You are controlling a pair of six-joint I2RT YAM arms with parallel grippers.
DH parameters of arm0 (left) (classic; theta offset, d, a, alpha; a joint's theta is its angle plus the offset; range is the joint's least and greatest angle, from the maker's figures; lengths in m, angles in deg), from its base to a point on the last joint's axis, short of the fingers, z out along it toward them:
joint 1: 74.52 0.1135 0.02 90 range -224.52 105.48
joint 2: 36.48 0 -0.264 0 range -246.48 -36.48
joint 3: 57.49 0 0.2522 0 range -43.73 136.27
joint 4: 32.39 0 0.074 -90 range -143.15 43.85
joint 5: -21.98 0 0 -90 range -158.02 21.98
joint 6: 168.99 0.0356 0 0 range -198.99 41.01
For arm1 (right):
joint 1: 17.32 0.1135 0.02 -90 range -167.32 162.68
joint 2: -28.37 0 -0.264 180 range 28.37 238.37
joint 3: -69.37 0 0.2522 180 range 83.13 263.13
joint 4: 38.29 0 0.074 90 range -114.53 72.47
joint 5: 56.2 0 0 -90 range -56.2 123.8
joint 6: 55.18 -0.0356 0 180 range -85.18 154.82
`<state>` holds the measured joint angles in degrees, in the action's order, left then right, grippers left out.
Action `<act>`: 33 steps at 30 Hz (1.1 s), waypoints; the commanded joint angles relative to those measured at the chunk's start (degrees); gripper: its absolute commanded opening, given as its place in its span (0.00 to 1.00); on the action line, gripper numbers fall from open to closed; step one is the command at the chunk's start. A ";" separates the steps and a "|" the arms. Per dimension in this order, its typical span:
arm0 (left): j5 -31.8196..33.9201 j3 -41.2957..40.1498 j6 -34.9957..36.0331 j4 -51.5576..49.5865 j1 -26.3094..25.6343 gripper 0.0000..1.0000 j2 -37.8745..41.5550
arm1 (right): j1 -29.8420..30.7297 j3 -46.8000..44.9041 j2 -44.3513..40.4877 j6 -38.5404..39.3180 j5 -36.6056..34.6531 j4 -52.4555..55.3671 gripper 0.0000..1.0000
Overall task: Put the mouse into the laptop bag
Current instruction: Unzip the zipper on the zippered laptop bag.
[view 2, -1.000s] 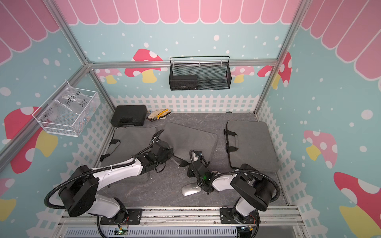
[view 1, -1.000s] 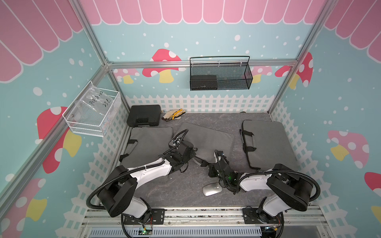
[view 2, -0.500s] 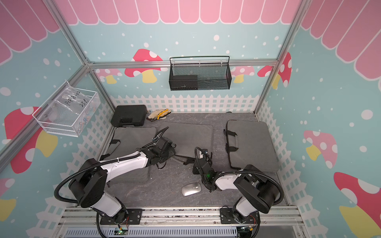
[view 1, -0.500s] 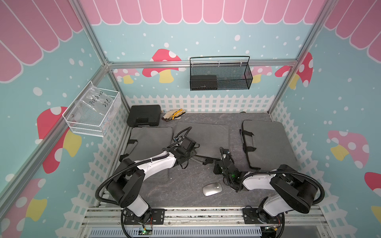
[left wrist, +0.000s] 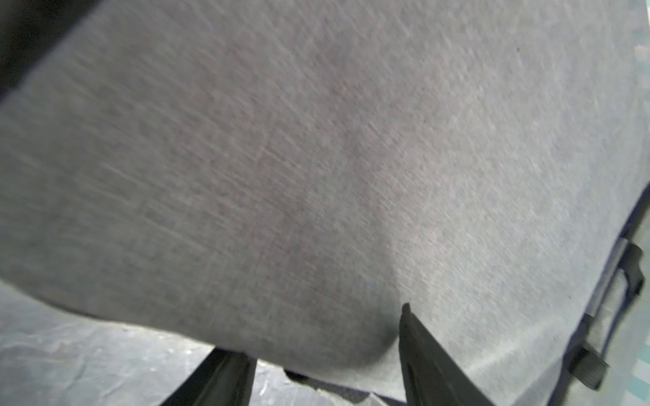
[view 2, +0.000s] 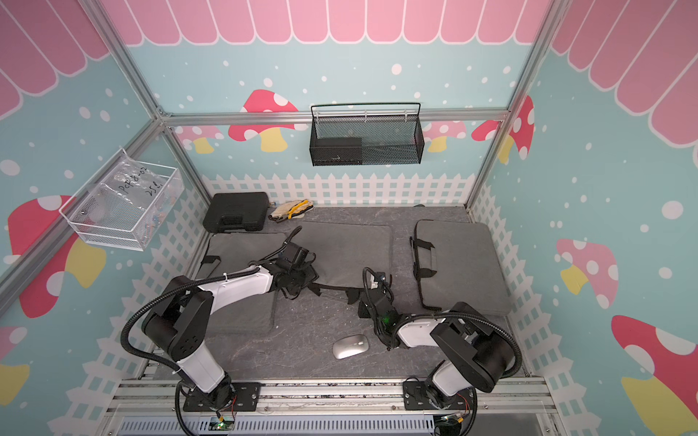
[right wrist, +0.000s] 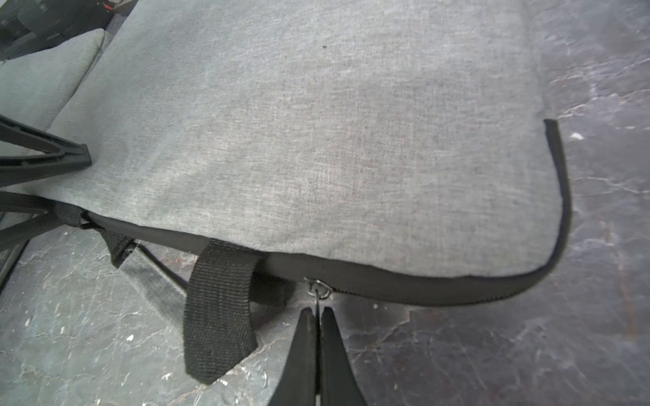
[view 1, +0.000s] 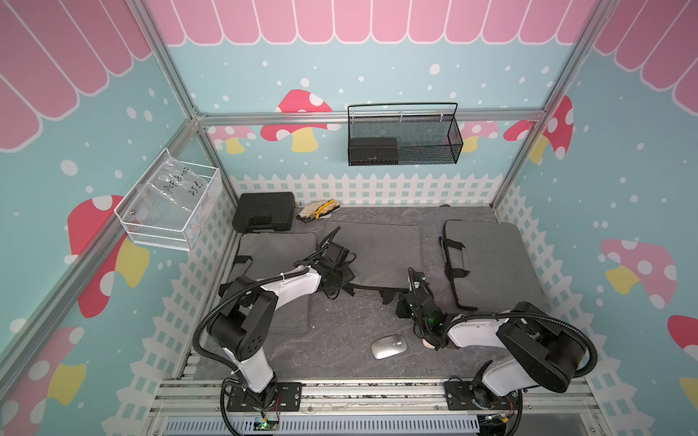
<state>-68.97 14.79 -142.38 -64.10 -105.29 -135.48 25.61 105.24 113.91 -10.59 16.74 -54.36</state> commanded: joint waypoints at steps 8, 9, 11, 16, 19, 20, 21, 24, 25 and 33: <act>3.14 -13.74 -8.02 6.46 -8.72 0.71 12.82 | -0.14 1.18 2.07 2.31 4.04 -2.40 0.00; 2.72 -14.59 -8.26 7.58 -9.06 0.71 12.83 | -0.14 1.19 1.95 2.58 4.28 -2.64 0.00; -0.15 -15.97 -8.14 13.34 -9.23 0.71 10.80 | -0.15 0.84 1.75 2.78 5.37 -4.04 0.00; -5.59 -11.38 -8.14 16.61 -9.61 0.70 1.07 | -0.14 1.07 2.62 3.09 8.08 -6.25 0.00; -5.93 -8.85 -9.13 15.56 -10.43 0.67 -2.76 | -0.13 1.17 3.05 3.03 8.94 -6.87 0.00; -5.24 -7.71 -8.87 13.91 -10.59 0.66 -3.48 | -0.14 1.29 3.22 3.12 9.23 -7.00 0.00; -4.52 -6.68 -8.60 12.24 -10.71 0.64 -3.85 | -0.14 1.27 3.27 3.22 9.49 -7.08 0.00; -3.01 -4.80 -7.98 9.26 -10.81 0.48 -4.52 | -0.09 1.27 3.29 3.40 9.70 -7.09 0.00; -2.99 -4.47 -7.97 8.57 -10.81 0.41 -4.59 | -0.11 1.19 3.13 3.53 9.61 -7.13 0.00; -2.64 -1.83 -7.98 1.57 -11.12 0.00 -2.45 | -0.14 1.14 3.13 4.01 9.69 -7.74 0.00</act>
<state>-72.95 11.38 -149.40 -57.83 -115.97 -139.04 25.42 105.40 116.53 -7.16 25.18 -59.56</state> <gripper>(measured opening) 0.050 0.047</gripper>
